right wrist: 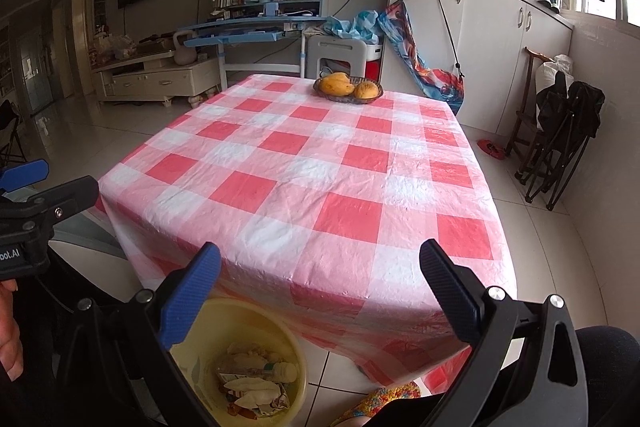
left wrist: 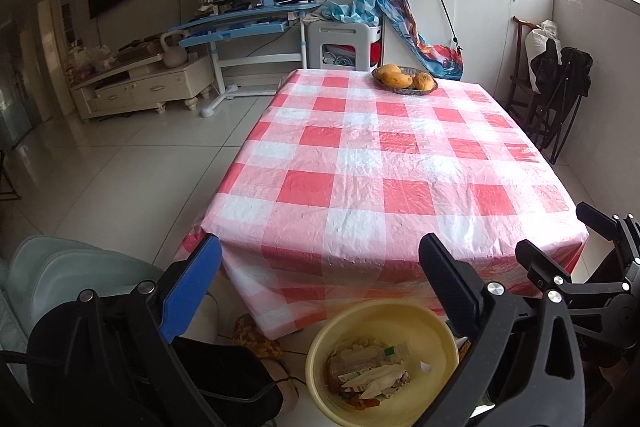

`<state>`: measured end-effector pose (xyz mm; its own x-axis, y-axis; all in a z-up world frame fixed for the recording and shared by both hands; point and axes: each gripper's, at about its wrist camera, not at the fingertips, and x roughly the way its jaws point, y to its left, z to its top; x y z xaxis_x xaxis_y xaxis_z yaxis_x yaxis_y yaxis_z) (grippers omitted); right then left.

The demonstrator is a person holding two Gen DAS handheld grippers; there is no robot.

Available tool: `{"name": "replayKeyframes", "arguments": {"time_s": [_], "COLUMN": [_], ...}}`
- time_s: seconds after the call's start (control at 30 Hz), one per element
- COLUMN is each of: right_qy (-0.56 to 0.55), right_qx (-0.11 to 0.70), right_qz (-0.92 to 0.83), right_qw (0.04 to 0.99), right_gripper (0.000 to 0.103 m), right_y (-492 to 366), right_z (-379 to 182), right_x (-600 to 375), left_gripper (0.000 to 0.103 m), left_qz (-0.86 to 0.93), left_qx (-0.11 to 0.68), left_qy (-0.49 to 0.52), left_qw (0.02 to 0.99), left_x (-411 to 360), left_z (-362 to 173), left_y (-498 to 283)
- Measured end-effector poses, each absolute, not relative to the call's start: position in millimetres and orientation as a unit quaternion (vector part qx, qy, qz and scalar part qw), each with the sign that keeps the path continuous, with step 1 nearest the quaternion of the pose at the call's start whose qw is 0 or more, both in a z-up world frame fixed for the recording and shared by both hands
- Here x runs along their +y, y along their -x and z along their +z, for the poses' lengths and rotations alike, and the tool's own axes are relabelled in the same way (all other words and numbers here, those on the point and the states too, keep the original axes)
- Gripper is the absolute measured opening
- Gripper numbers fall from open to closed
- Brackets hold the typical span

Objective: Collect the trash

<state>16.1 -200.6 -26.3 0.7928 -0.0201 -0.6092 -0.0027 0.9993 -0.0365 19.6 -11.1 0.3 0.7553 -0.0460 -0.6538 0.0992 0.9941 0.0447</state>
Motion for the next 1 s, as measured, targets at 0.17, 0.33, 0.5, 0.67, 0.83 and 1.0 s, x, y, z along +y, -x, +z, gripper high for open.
{"name": "replayKeyframes", "arguments": {"time_s": [0.17,0.33,0.5,0.67,0.83,1.0], "right_qy": [0.014,0.011,0.011,0.009,0.008,0.008], "right_qx": [0.315,0.305,0.303,0.3,0.299,0.299], "right_qz": [-0.008,-0.011,-0.011,-0.012,-0.013,-0.013], "right_qw": [0.949,0.952,0.953,0.954,0.954,0.954], "right_gripper": [0.095,0.095,0.095,0.095,0.095,0.095], "right_y": [-14.9,-13.1,-13.1,-12.9,-12.4,-12.6], "right_z": [-23.9,-20.5,-19.6,-17.7,-17.3,-17.1], "right_x": [-202.3,-203.6,-203.7,-205.6,-206.2,-206.9], "left_gripper": [0.096,0.096,0.096,0.096,0.096,0.096], "left_qz": [-0.037,-0.036,-0.035,-0.033,-0.034,-0.033], "left_qx": [0.348,0.346,0.346,0.345,0.345,0.343], "left_qy": [-0.044,-0.045,-0.047,-0.05,-0.054,-0.056], "left_qw": [0.936,0.936,0.936,0.937,0.937,0.937], "left_x": [-13.7,-14.8,-15.6,-16.1,-16.7,-17.1], "left_z": [-0.3,-0.7,-0.4,-0.5,-1.2,-1.8], "left_y": [-20.3,-20.3,-20.9,-21.8,-23.1,-23.2]}}
